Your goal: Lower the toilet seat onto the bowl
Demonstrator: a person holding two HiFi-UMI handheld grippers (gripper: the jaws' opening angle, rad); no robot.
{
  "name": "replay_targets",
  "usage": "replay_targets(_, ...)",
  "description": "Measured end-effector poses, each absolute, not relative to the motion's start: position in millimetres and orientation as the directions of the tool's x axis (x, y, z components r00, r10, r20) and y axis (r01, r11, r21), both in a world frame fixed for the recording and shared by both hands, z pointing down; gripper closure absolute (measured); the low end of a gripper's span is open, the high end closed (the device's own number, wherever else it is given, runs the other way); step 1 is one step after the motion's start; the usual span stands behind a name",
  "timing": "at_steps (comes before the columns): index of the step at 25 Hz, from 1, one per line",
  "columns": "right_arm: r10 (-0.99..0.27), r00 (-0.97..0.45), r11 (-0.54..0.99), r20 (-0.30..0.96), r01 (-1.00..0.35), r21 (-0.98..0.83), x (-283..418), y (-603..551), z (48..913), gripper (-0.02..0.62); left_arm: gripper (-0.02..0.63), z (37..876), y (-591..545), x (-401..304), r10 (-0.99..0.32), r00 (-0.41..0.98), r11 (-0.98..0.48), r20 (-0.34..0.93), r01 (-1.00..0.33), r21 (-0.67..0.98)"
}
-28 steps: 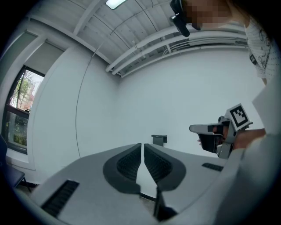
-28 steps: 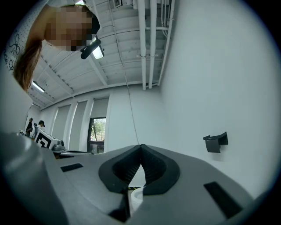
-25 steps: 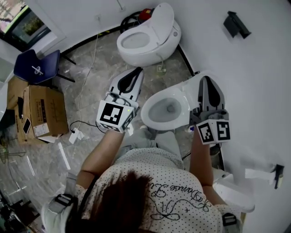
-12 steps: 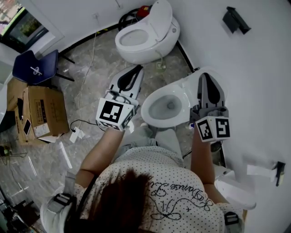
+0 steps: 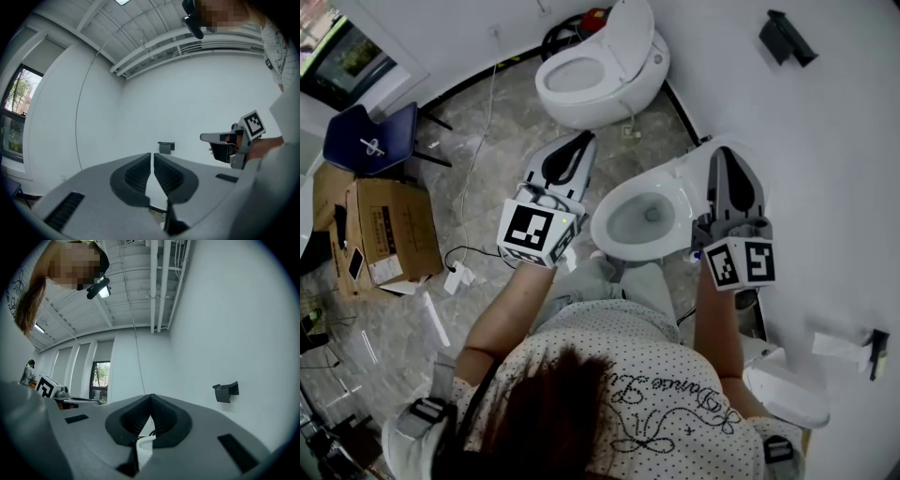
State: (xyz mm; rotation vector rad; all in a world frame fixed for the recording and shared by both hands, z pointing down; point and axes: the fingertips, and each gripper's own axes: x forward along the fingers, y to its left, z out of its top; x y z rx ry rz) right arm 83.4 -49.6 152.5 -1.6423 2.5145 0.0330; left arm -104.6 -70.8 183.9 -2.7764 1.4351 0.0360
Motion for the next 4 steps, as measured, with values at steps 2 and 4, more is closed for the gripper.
replay_targets(2, -0.911, -0.393, 0.402, -0.126, -0.914, -0.056, 83.0, -50.2, 153.3, 0.586, 0.583, 184.9, -71.6, -105.1, -0.814, 0.58, -0.58, -0.026, -0.815, -0.003)
replay_targets(4, -0.912, -0.392, 0.4, -0.124, -0.915, -0.055, 82.8, -51.1, 153.9, 0.586, 0.583, 185.6, -72.6, -105.5, -0.814, 0.581, -0.581, -0.025, -0.814, -0.002)
